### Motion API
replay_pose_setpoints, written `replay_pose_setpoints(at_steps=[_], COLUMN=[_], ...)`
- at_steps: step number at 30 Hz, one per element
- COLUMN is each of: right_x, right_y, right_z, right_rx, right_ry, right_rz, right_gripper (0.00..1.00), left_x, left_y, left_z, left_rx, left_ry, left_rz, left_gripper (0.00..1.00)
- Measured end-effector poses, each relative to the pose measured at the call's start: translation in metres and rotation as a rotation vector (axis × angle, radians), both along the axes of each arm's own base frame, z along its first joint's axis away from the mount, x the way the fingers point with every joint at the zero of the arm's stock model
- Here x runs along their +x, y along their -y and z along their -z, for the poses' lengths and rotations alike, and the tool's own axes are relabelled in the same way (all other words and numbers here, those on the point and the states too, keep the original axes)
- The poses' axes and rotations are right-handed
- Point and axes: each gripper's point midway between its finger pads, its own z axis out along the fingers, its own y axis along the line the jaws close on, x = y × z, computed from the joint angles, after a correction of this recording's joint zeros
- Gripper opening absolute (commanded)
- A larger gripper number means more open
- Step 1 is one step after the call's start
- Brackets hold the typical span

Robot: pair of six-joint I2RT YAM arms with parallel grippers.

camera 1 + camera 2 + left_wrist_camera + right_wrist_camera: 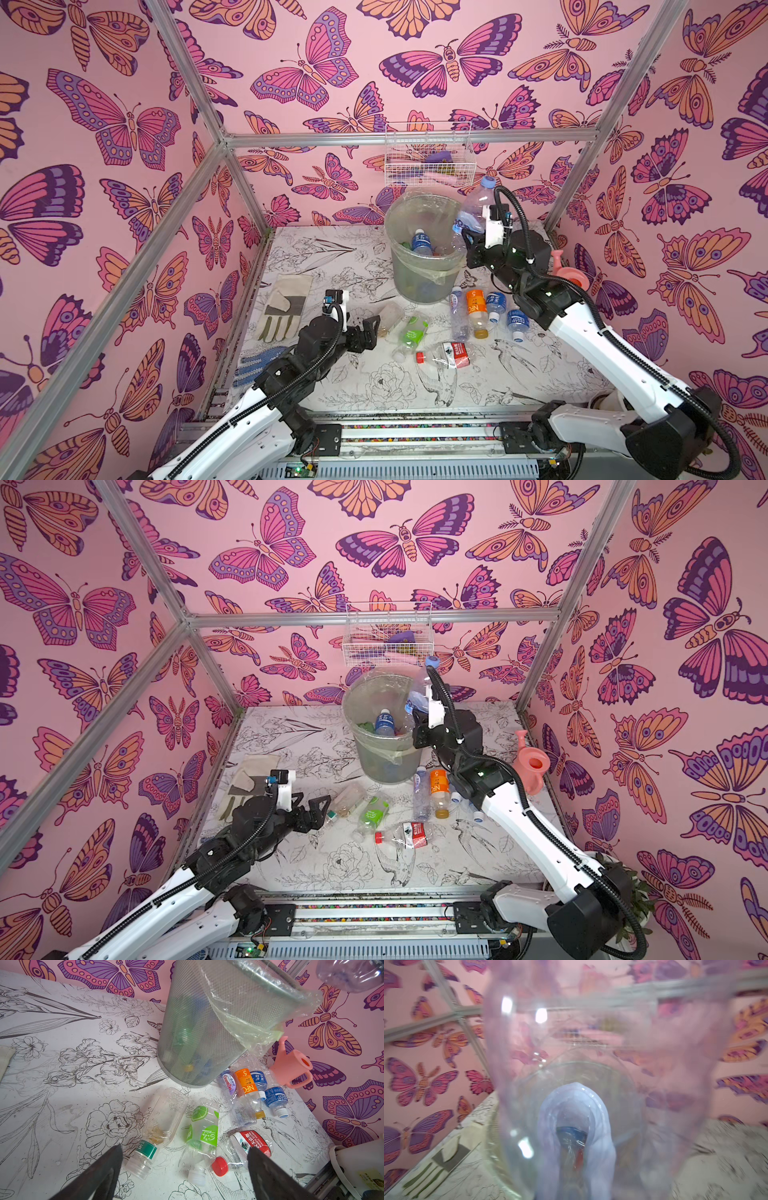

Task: Throw the plastic bottles in the bin
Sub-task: Throw the plastic bottle into the trash bin.

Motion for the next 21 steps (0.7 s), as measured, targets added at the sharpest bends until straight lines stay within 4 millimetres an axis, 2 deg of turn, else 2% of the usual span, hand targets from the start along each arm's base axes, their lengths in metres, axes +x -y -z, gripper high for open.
replay_pose_setpoints(at_steps=[4, 10, 13, 18, 21], right_x=[-0.014, -0.021, -0.016, 0.003, 0.01], right_y=[-0.024, -0.036, -0.04, -0.052, -0.056], right_z=[-0.01, -0.016, -0.023, -0.037, -0.034], right_rx=[-0.006, -0.008, -0.007, -0.02, -0.026], right_ry=[0.052, 0.072, 0.076, 0.045, 0.015], right_rz=[-0.133, -0.214, -0.221, -0.224, -0.222], right_gripper=[0.0, 0.0, 0.0, 0.0, 0.0], left_x=[0.0, 0.001, 0.001, 0.001, 0.001], left_y=[0.0, 0.001, 0.001, 0.001, 0.001], left_z=[0.002, 0.001, 0.001, 0.001, 0.0], left_rx=[0.004, 0.002, 0.002, 0.001, 0.0], left_ry=[-0.004, -0.001, -0.001, -0.001, 0.0], left_rz=[0.001, 0.0, 0.0, 0.001, 0.001], left_gripper=[0.96, 0.96, 0.96, 0.96, 0.96])
